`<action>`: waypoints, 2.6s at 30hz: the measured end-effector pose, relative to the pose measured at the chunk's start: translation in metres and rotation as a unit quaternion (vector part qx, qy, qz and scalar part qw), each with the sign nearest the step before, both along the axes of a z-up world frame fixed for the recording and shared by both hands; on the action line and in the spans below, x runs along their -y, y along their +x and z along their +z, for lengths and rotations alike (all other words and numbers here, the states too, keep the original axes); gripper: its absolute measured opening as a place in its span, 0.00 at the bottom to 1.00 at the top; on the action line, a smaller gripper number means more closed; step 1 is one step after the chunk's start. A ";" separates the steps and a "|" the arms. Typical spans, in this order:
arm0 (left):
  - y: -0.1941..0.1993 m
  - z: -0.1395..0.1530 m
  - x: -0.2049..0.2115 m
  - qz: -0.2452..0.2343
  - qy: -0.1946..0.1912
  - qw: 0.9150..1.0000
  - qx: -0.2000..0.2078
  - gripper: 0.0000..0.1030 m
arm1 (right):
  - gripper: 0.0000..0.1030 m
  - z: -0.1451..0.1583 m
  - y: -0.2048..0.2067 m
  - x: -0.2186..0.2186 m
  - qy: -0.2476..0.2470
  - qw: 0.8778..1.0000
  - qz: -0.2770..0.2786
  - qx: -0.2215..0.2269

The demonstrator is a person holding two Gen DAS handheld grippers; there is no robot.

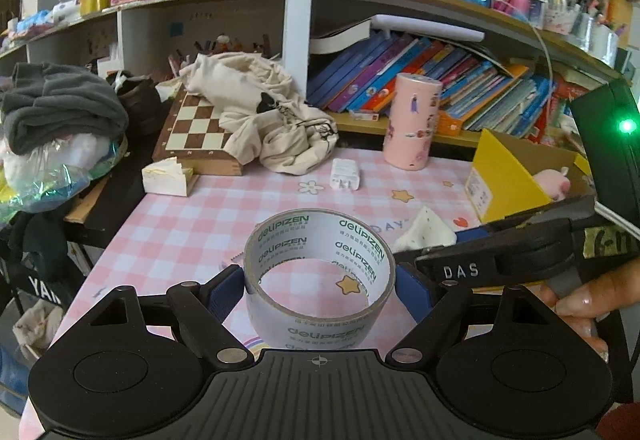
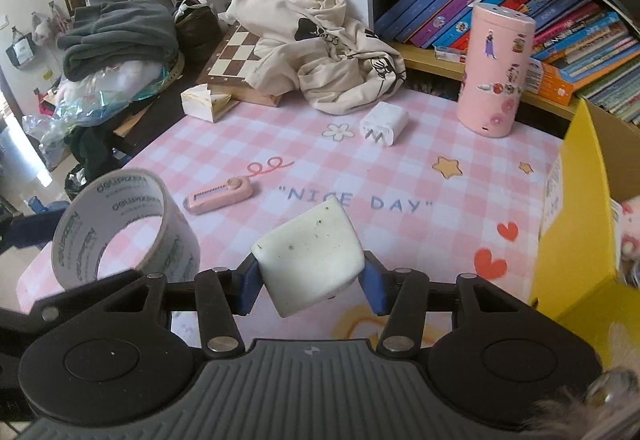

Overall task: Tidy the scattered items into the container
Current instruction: 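Lift the soap bar and tape roll and carry both toward the yellow box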

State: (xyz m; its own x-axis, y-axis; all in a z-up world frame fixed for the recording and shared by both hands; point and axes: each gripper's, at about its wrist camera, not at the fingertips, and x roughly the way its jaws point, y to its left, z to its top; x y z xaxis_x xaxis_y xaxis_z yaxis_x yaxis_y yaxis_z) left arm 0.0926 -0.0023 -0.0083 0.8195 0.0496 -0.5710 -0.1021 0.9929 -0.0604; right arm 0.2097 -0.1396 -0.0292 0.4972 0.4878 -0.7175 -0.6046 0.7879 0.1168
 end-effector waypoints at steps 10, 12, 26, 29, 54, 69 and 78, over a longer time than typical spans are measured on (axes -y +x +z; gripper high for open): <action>-0.034 0.008 0.007 -0.017 0.002 1.000 0.009 0.81 | 0.47 0.007 -0.044 0.024 0.002 0.999 -0.037 0.011; -0.041 0.009 0.008 -0.019 0.001 1.000 0.010 0.81 | 0.47 0.007 -0.053 0.028 0.002 0.999 -0.044 0.009; -0.071 0.018 0.009 -0.021 -0.012 0.999 0.032 0.81 | 0.47 0.012 -0.104 0.051 -0.005 0.998 -0.064 0.018; -0.073 0.018 0.012 -0.027 -0.014 0.999 0.034 0.81 | 0.47 0.013 -0.108 0.056 -0.007 0.997 -0.071 0.020; -0.065 0.018 0.056 -0.098 -0.012 0.995 0.033 0.81 | 0.47 0.015 -0.114 0.112 -0.003 0.988 -0.152 0.022; -0.050 0.022 0.107 -0.155 -0.005 0.988 0.027 0.81 | 0.47 0.015 -0.116 0.164 0.001 0.982 -0.190 0.020; -0.039 0.017 0.142 -0.208 -0.002 0.978 0.016 0.81 | 0.47 0.009 -0.122 0.205 0.001 0.969 -0.246 0.009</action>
State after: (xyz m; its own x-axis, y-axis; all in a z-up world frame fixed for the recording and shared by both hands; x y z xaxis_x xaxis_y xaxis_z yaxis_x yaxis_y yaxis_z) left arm 0.0537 -0.1447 0.0084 0.7852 -0.2945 -0.5448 0.3128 0.9478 -0.0615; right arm 0.0877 -0.3444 -0.0203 0.6818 0.1903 -0.7064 -0.1583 0.9811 0.1115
